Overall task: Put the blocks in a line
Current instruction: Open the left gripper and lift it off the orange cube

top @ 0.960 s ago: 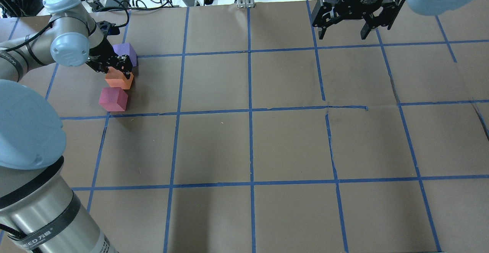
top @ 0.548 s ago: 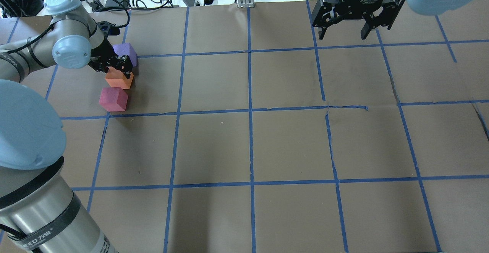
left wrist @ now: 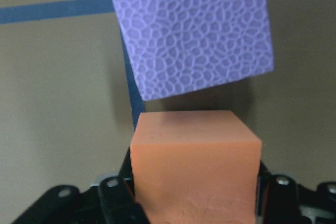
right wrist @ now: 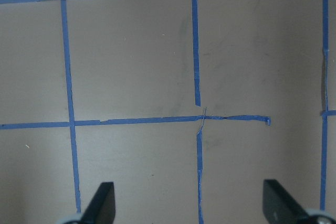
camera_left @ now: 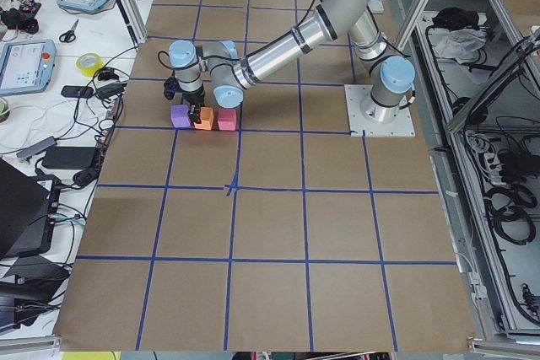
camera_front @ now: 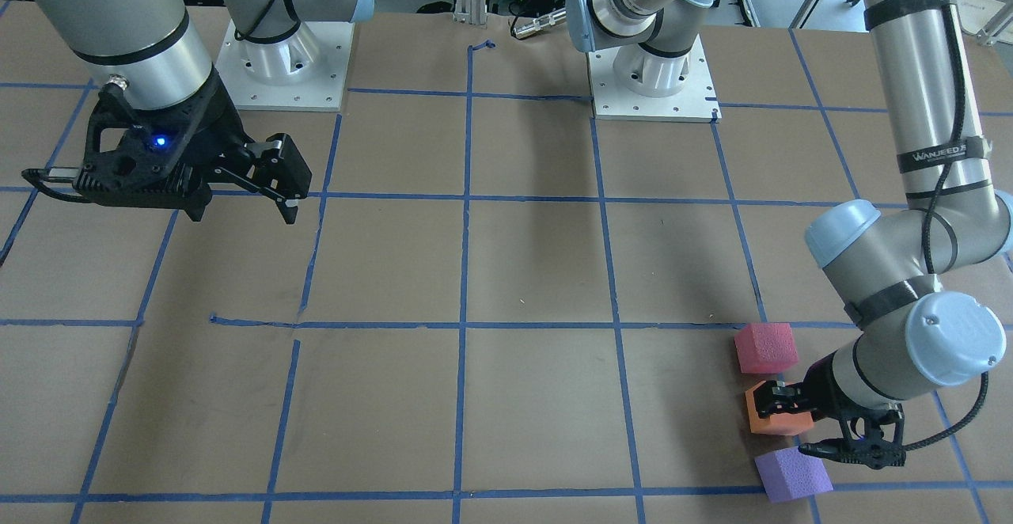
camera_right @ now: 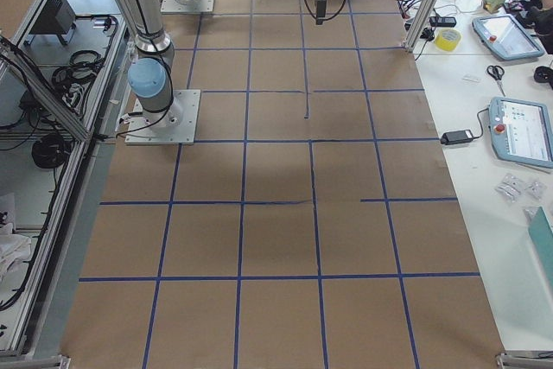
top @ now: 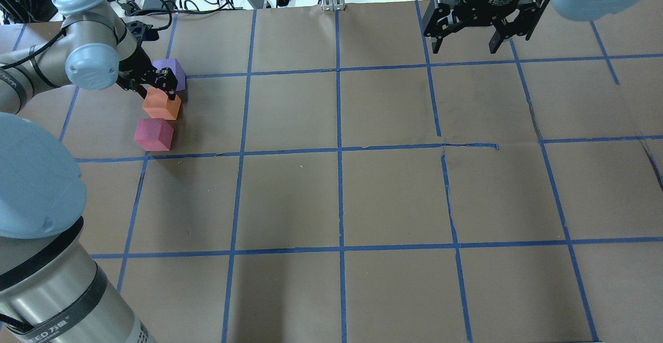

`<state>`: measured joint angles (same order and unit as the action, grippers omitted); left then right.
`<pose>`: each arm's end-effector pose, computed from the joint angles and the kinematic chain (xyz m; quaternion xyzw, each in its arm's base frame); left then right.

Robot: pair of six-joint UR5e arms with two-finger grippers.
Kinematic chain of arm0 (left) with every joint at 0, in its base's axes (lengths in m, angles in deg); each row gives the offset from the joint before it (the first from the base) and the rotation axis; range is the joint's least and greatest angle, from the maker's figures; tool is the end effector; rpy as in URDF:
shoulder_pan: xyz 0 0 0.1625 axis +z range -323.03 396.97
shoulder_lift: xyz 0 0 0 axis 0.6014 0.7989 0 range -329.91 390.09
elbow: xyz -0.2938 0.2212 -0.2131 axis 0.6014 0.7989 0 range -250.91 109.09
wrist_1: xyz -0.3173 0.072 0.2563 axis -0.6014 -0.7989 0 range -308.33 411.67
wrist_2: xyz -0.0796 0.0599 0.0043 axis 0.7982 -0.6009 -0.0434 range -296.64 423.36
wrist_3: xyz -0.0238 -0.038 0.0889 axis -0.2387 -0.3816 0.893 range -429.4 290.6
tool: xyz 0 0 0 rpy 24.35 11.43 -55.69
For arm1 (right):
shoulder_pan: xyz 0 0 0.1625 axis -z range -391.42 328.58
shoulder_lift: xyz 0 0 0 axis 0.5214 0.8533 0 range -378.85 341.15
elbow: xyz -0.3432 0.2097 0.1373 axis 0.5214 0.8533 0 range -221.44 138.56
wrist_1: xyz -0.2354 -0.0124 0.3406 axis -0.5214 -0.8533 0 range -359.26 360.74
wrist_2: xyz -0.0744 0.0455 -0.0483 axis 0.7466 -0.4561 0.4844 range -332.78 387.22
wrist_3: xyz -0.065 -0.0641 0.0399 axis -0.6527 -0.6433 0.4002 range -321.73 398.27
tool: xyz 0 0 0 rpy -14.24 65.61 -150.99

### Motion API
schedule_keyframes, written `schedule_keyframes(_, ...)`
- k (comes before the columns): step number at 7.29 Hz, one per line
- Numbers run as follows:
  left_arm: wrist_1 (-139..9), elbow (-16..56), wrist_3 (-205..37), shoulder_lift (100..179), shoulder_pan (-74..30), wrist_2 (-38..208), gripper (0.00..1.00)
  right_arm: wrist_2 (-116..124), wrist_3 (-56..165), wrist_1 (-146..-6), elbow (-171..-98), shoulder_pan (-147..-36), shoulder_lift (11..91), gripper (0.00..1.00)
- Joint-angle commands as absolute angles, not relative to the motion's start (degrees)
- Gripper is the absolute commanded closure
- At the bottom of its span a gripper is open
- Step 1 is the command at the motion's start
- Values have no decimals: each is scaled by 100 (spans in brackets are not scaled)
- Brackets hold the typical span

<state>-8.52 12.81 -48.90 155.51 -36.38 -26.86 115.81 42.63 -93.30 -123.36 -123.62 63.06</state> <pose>0.0702 -0.6990 0.2196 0.0336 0.9994 -0.0050 0.0037 0.1570 -0.5528 0.4908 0.0184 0.9991 -0.0344 0.0143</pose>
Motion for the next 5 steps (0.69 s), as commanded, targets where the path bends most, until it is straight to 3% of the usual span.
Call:
schedule_keyframes(1,-958,1294,-4918,15376,-3650,-2673,24,11573,4266,-9330,-12335,-12362,6306,0)
schedule_keyframes(5,-2749,1172,-5102,13990,-4325,-2558,23,11581,4258,-9330,-12335,-12362,6306,0)
